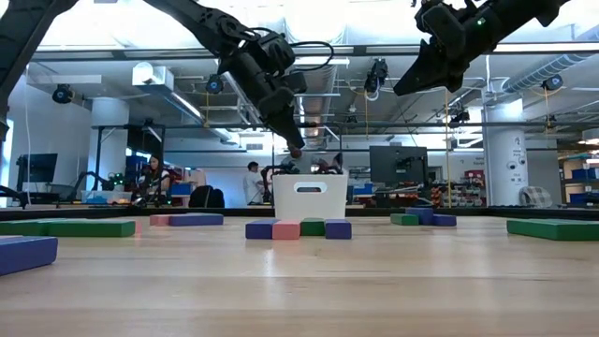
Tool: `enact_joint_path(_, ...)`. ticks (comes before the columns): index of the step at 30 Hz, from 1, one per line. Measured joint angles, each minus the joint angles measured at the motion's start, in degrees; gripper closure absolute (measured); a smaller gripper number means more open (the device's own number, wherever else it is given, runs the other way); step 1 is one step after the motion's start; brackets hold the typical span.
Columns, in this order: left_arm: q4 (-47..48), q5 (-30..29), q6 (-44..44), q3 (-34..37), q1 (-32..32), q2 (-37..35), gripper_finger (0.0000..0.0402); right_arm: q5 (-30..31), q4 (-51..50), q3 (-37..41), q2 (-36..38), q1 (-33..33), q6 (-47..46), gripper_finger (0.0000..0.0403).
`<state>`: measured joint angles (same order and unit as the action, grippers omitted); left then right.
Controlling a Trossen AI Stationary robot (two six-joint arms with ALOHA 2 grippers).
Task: Sort blocks
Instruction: Put the green block into the gray bin
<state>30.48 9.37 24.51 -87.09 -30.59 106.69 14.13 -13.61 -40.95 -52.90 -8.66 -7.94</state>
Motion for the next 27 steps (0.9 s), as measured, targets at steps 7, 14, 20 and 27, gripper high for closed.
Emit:
enact_joint_path(7,2.9,0.06,-3.99,0.0,0.78,-0.49,0.0276,0.0,-0.01,0.0,0.0,-0.01,0.22,0.0364)
enact_joint_path(14,3.1,0.17,-6.76,2.92,5.23,-3.66,0.0276,-0.16,-0.13,0.0,0.0,0.01,1.08,0.0364)
enact_joint_path(20,-6.9,0.14,-8.56,13.77,11.54,-14.99,0.029,-1.07,-0.12,0.0,0.0,0.01,1.05,0.0364)
enact_joint_path(27,-17.9,-8.58,-13.21,28.12,19.43,-31.85,0.0303,-1.07,0.54,-0.02,0.0,0.02,0.33,0.0364)
